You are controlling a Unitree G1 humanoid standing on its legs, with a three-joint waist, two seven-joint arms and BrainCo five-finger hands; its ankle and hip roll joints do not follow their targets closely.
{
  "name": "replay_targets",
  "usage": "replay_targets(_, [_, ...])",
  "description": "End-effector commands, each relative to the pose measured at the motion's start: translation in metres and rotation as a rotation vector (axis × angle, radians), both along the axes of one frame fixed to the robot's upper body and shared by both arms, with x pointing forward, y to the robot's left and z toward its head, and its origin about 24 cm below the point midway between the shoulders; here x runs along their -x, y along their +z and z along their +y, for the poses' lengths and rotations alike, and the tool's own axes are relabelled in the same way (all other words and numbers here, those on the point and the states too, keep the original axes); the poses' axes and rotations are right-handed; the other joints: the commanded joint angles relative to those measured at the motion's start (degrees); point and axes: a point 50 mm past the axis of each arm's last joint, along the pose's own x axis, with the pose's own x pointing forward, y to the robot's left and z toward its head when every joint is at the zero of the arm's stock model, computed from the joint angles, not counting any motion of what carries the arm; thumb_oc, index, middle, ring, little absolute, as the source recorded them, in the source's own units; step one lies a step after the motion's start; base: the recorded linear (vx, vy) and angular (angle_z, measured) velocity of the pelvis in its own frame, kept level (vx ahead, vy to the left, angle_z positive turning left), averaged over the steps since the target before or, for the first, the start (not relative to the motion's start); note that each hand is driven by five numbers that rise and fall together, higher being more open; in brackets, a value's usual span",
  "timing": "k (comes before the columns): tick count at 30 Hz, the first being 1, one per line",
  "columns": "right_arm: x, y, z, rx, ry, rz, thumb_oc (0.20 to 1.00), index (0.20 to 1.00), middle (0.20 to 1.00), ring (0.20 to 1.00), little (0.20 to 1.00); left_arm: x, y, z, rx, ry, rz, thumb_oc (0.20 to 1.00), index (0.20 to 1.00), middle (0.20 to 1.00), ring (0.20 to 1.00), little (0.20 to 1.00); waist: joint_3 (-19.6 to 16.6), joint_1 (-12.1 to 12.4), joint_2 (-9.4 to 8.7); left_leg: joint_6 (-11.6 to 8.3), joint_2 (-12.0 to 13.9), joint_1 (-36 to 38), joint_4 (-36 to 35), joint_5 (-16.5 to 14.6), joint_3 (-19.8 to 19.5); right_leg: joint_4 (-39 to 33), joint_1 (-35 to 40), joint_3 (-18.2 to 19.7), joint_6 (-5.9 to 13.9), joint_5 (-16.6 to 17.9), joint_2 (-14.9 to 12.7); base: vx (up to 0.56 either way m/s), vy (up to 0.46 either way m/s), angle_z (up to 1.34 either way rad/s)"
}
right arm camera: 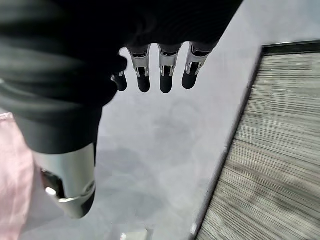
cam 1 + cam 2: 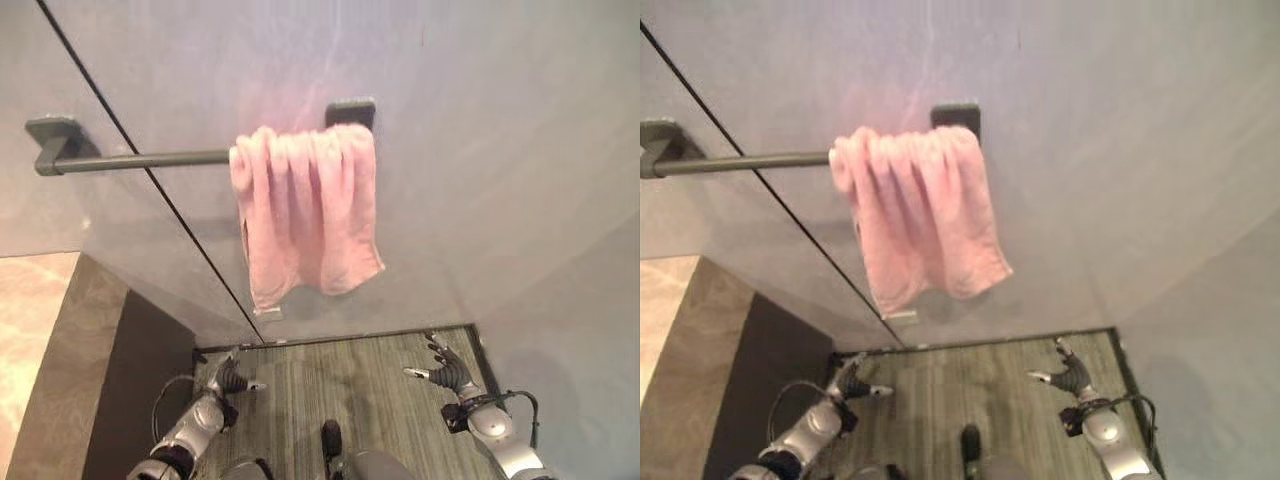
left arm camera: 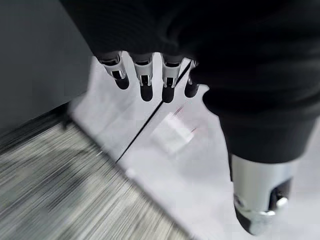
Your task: Put brush and paste in cup on sink, flatten towel.
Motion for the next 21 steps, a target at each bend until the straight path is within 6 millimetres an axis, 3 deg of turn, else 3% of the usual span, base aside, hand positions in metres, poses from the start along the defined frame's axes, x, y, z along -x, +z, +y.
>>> replay_targets(1, [0.002,0.008,-0.006,0.022,0.024,-0.045,1.0,1.0,1.0,1.0,1.0,0.008,-0.002,0.01,-0.008,0.041,-0.009,1.0,1.0,1.0,1.0,1.0,-0.14,0.2,1.3,0.82,-0.24,6.48,0.15,8.67,-6.26,6.89,-3.58,0.71,9.43,-4.76,-3.65,0.26,0.13,-0.68])
replay_targets(5, [0.003,0.005,-0.006,0.012,0.035,-0.026,1.0,1.0,1.0,1.0,1.0,0.015,-0.004,0.014,-0.011,0.031,0.015,1.0,1.0,1.0,1.0,1.0,-0.98,0.5,1.78,1.19,-1.81,8.67,-2.73,6.92,-5.62,8.11,-3.71,1.62,9.78,-5.04,-3.88,0.15,0.174,-0.8])
replay_targets(6, [0.004,0.004,-0.012,0.024,0.019,-0.022,1.0,1.0,1.0,1.0,1.0,0.019,-0.007,0.013,-0.019,0.009,0.035,1.0,1.0,1.0,1.0,1.0,-1.34,0.55,2.09,1.7,-3.33,10.04,-4.49,6.04,-5.53,8.22,-3.7,1.81,10.47,-4.77,-4.65,0.1,0.276,-0.09])
replay_targets(15, [0.008,0.009,-0.031,-0.052,-0.096,-0.054,1.0,1.0,1.0,1.0,1.0,0.036,-0.006,0.023,-0.008,-0.028,0.047,1.0,1.0,1.0,1.0,1.0,-2.81,1.61,2.56,3.45,-7.11,13.45,-9.79,4.18,-6.04,6.86,-2.49,1.15,13.34,-2.85,-8.42,0.02,0.187,0.17])
replay_targets(17, [0.006,0.014,-0.034,-0.071,-0.11,-0.076,1.0,1.0,1.0,1.0,1.0,0.041,-0.008,0.026,-0.01,-0.025,0.061,1.0,1.0,1.0,1.0,1.0,-2.48,1.74,2.42,4.05,-8.31,12.8,-9.71,3.61,-6.34,5.95,-2.97,1.79,14.3,-1.2,-9.52,-0.05,0.167,0.21])
replay_targets(19, [-0.002,0.019,-0.035,-0.071,-0.116,-0.103,1.0,1.0,1.0,1.0,1.0,0.042,-0.009,0.027,-0.008,-0.018,0.065,1.0,1.0,1.0,1.0,1.0,-2.08,1.94,2.36,4.51,-9.68,11.41,-9.93,3.31,-5.71,2.93,-4.71,2.94,15.78,2.95,-11.15,-0.15,0.141,0.12])
replay_targets(21, [-0.013,0.029,-0.033,-0.058,-0.091,-0.144,1.0,1.0,1.0,1.0,1.0,0.041,-0.005,0.03,0.001,-0.009,0.047,1.0,1.0,1.0,1.0,1.0,-1.69,2.68,2.64,4.64,-9.52,9.32,-9.6,3.38,-4.82,1.66,-6.93,4.08,16.74,5.6,-12.15,-0.21,0.049,-0.2])
